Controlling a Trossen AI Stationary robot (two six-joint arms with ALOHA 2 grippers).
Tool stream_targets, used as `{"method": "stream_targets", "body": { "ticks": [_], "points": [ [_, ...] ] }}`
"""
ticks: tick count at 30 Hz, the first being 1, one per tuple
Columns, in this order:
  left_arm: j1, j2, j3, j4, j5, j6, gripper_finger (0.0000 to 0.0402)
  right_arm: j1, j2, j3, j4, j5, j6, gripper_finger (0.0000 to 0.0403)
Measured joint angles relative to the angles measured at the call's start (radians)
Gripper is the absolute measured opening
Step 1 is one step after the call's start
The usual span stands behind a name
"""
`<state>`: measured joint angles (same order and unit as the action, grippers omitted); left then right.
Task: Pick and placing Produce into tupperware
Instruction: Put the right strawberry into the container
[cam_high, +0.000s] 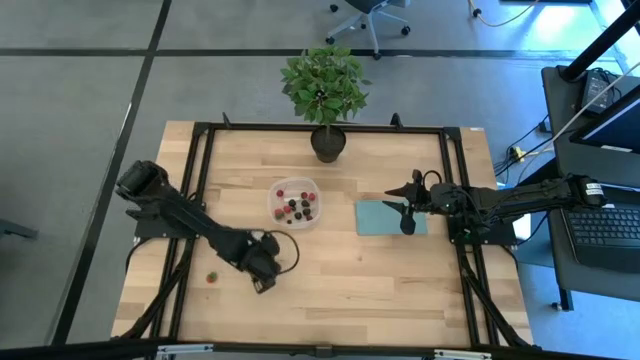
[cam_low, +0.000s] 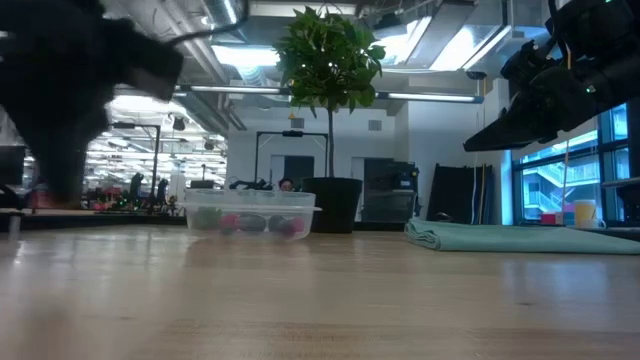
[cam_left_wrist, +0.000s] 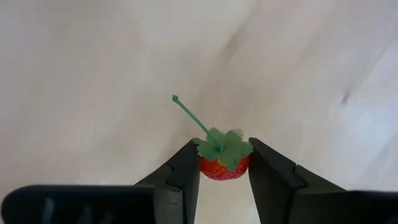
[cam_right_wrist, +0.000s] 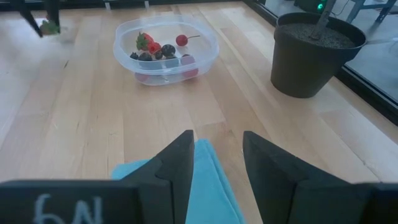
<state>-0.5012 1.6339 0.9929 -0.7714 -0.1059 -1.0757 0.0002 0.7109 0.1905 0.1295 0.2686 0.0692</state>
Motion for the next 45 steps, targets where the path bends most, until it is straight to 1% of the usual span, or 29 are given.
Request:
{"method": "stream_targets", "body": {
  "ticks": [4,7,11,16,18,23,26,31,39,45],
  "points": [
    [0.062,-0.090,0.001,0.001,-0.112,0.117,0.0115,0.000,0.000,0.000,0.000,0.000,0.000,0.0141],
    [0.122,-0.146,0.001,0.002,-0.152,0.202,0.0114,0.000,0.000,0.000,0.000,0.000,0.000,0.0141],
    [0.231,-0.199,0.003,0.012,-0.218,0.309,0.0110,0.000,0.000,0.000,0.000,0.000,0.000,0.0141],
    [0.371,-0.207,0.003,0.056,-0.225,0.446,0.0116,0.000,0.000,0.000,0.001,0.000,0.000,0.0141],
    [0.417,-0.196,0.003,0.106,-0.223,0.505,0.0117,0.000,0.000,0.000,0.000,0.000,0.000,0.0141],
    [0.516,-0.175,0.004,0.214,-0.160,0.637,0.0112,0.000,0.000,0.000,0.000,0.000,0.001,0.0141],
    [0.562,-0.160,0.004,0.251,-0.135,0.664,0.0112,0.000,0.000,0.000,0.000,0.000,0.001,0.0141],
    [0.611,-0.119,0.004,0.272,-0.133,0.667,0.0118,0.000,0.000,0.000,0.000,0.000,0.000,0.0141],
    [0.637,-0.018,0.004,0.280,-0.124,0.669,0.0120,0.000,0.000,0.000,0.000,0.000,0.000,0.0141],
    [0.654,0.028,0.004,0.295,-0.109,0.669,0.0120,0.000,0.000,0.000,0.000,0.000,0.000,0.0141]
  ]
}}
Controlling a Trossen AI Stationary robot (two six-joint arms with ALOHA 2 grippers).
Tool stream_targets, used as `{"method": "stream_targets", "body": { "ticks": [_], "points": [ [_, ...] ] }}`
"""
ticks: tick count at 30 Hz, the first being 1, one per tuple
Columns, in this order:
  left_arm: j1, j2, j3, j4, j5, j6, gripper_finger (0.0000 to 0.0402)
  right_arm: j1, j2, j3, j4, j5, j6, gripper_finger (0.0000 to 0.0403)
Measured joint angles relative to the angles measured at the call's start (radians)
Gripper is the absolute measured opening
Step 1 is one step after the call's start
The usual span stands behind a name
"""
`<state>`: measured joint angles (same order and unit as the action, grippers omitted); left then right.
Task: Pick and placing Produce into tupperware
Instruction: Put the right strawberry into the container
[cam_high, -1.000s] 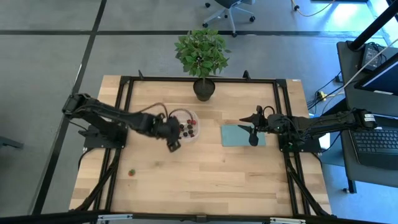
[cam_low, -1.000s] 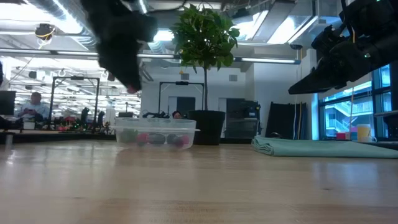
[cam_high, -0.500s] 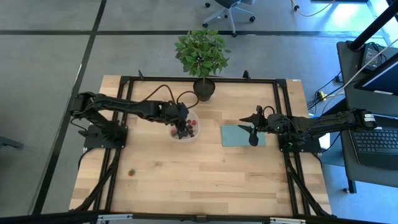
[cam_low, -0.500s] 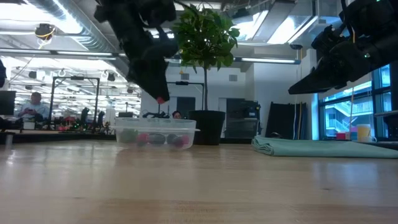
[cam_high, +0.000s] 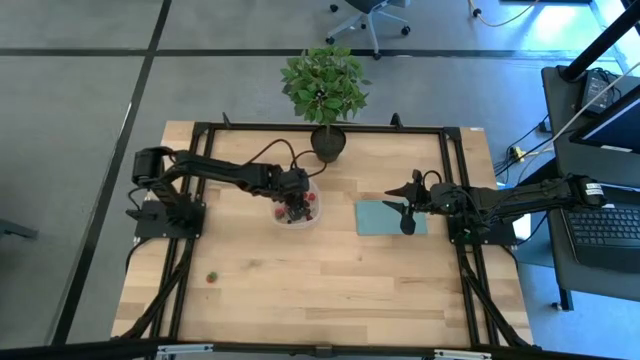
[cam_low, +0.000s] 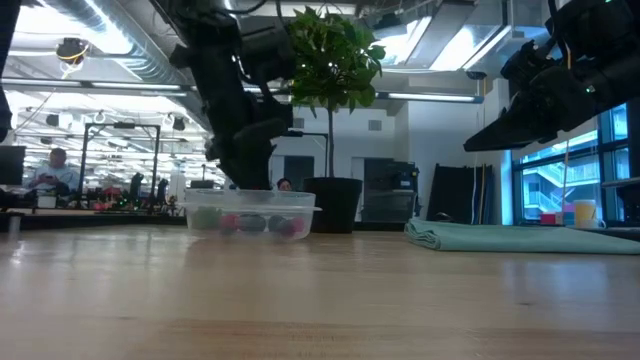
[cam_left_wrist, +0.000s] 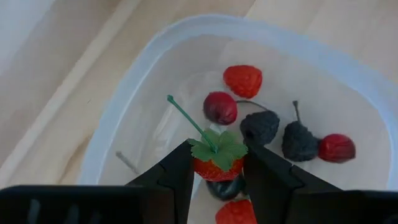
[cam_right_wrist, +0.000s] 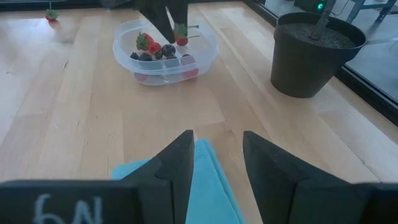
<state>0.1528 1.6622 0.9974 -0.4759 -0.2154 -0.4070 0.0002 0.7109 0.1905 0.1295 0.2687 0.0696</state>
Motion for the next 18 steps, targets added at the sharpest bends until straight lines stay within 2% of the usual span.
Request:
{"method": "stream_targets", "body": {
  "ticks": [18],
  "points": [
    [0.000,0.015,0.000,0.025,0.005,-0.001,0.0121,0.000,0.000,0.000,-0.001,0.000,-0.001,0.0141]
  ]
}}
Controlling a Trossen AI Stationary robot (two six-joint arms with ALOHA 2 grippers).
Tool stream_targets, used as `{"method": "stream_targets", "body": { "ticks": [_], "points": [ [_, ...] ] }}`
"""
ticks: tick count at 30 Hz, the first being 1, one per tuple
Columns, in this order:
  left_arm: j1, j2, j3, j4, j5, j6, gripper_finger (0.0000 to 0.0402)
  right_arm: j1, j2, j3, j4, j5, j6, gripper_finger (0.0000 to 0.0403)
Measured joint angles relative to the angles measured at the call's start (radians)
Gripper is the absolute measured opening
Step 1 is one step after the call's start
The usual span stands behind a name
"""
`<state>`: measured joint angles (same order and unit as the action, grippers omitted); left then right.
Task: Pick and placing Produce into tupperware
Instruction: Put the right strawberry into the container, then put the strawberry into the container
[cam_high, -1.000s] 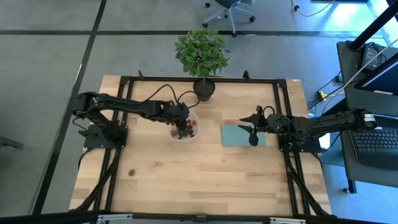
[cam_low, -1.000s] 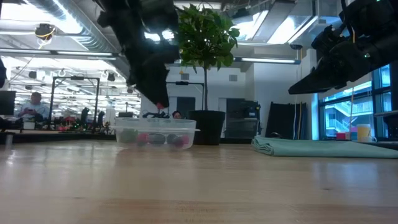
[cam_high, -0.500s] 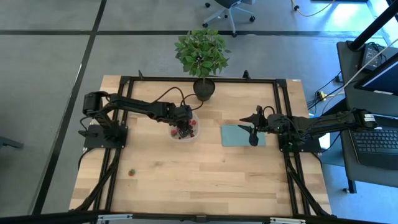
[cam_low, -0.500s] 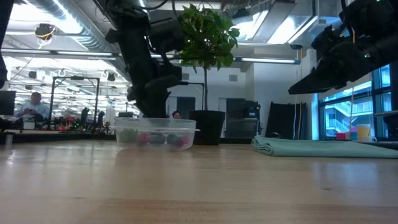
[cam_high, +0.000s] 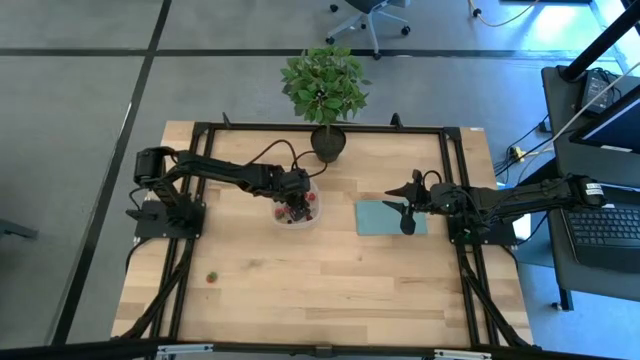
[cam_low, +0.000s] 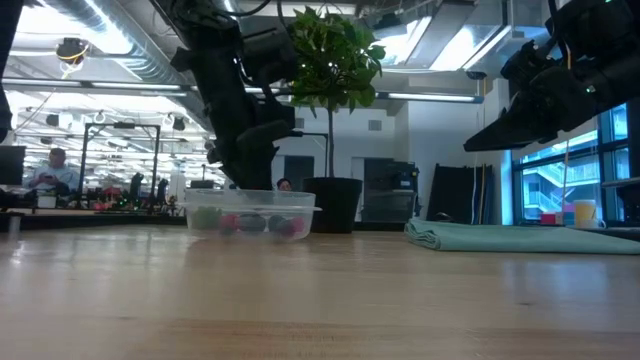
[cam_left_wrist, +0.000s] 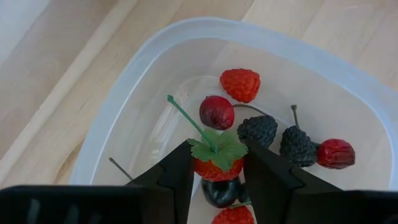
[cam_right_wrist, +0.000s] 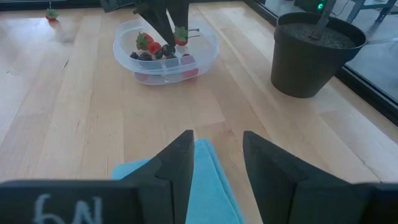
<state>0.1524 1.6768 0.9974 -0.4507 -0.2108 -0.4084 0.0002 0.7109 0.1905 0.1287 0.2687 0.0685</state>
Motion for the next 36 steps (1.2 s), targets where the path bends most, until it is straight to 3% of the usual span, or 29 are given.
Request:
{"method": "stream_targets", "body": {
  "ticks": [24,36],
  "points": [
    [0.000,0.000,0.000,0.000,-0.001,-0.004,0.0123,0.000,0.000,0.000,0.000,0.000,0.000,0.0141],
    [-0.003,-0.002,0.000,-0.004,-0.001,-0.001,0.0180,0.000,0.000,0.000,0.000,0.000,0.001,0.0141]
  ]
}}
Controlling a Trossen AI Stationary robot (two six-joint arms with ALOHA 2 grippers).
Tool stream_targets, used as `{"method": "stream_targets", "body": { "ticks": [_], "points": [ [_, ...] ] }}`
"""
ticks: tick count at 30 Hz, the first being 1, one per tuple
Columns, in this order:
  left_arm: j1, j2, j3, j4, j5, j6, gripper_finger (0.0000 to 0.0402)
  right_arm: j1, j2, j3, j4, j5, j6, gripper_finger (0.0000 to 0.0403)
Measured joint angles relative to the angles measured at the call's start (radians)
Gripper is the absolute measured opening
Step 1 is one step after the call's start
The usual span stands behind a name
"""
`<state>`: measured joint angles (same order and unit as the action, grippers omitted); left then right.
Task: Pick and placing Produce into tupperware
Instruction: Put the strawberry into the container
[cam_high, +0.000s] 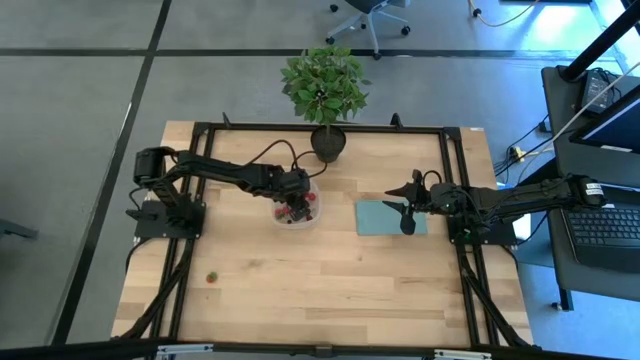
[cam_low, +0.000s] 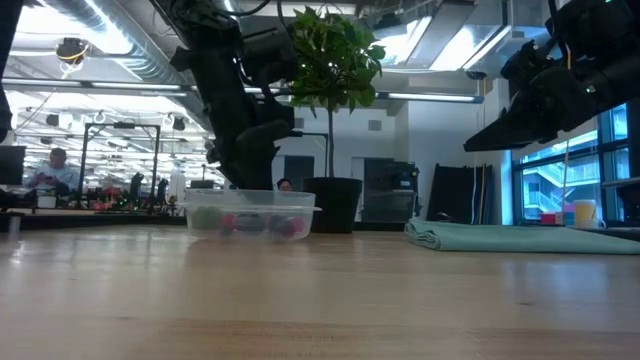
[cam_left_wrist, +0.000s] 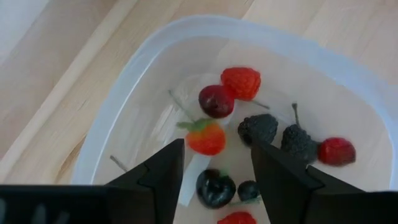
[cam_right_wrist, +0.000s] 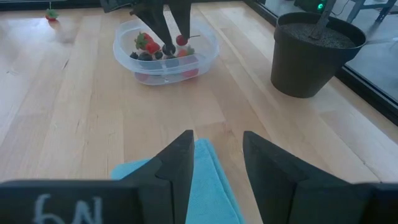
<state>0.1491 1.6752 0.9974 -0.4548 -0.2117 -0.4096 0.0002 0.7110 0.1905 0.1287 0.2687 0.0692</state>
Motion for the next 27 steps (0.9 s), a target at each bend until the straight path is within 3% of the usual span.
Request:
{"method": "stream_targets", "body": {
  "ticks": [7,14,19,27],
  "points": [
    [-0.043,-0.107,-0.001,-0.046,-0.007,0.048,0.0182,0.000,0.000,0.000,-0.004,0.000,0.000,0.0141],
    [-0.133,-0.289,-0.001,-0.060,-0.015,0.056,0.0182,0.000,0.000,0.000,-0.017,0.000,0.002,0.0141],
    [-0.213,-0.403,0.000,-0.198,0.005,0.051,0.0182,0.000,0.000,0.000,-0.023,0.000,0.009,0.0141],
    [-0.371,-0.495,0.000,-0.471,0.023,-0.186,0.0183,0.000,0.000,0.000,-0.030,0.000,0.016,0.0141]
  ]
}}
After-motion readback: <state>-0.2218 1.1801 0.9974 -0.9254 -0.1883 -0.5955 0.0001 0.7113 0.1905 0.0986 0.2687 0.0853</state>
